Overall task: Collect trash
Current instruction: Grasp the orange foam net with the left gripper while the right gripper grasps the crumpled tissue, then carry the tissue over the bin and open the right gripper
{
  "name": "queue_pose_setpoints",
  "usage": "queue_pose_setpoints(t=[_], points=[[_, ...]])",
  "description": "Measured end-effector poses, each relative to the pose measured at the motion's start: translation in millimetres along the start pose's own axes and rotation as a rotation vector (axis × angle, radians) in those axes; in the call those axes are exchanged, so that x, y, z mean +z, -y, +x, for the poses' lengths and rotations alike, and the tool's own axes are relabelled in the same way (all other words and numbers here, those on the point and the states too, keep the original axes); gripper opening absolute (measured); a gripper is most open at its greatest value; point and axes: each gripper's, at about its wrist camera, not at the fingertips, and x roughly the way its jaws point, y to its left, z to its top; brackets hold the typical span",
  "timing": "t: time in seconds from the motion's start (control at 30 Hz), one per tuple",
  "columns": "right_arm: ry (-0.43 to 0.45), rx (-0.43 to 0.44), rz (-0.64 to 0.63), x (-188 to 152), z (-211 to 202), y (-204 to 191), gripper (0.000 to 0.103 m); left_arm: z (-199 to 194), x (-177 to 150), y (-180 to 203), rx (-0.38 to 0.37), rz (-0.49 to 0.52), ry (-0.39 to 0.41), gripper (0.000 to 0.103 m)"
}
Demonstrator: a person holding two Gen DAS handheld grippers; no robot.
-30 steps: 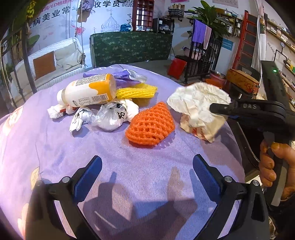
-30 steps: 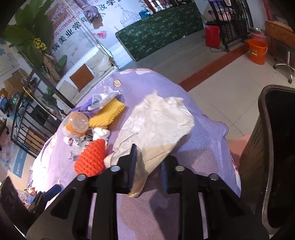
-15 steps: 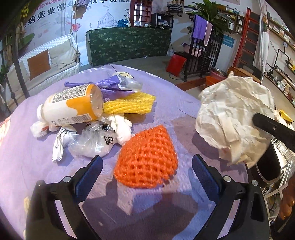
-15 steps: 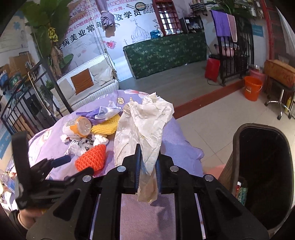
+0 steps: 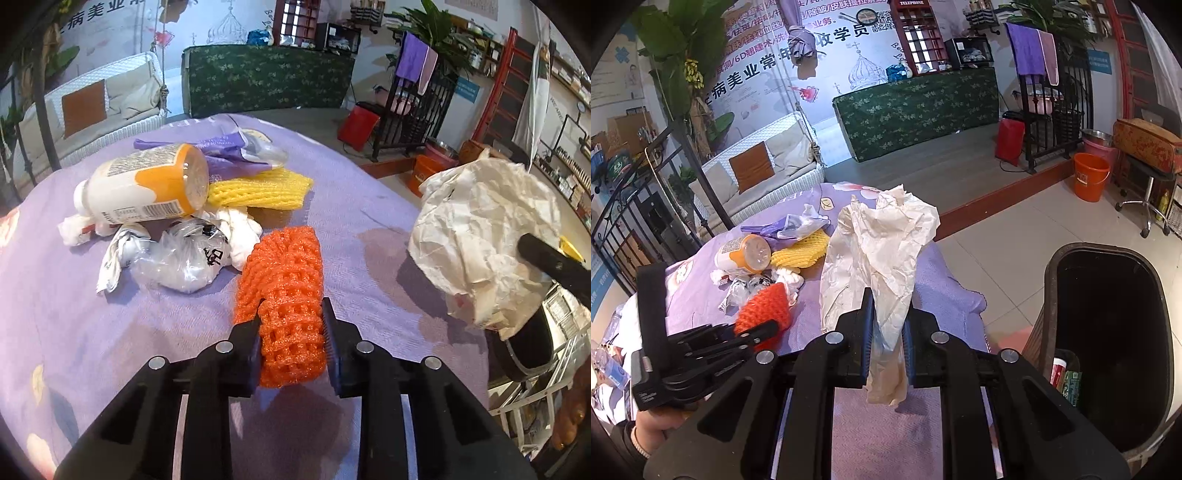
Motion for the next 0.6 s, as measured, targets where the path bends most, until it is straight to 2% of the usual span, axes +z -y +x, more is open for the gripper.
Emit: queue_pose_setpoints(t=[0.3, 0.6], points=[[0.033, -0.027, -0.005, -5.3, -14.0, 1.6, 0.015, -52.3, -15.1, 22.7, -0.001, -0.009, 0.122, 0.026], [0.075, -0.098, 0.027, -7.7, -43.2, 32.5, 0.015, -61.0, -16.5, 57.5, -0.088, 0.023, 0.141, 0.026]])
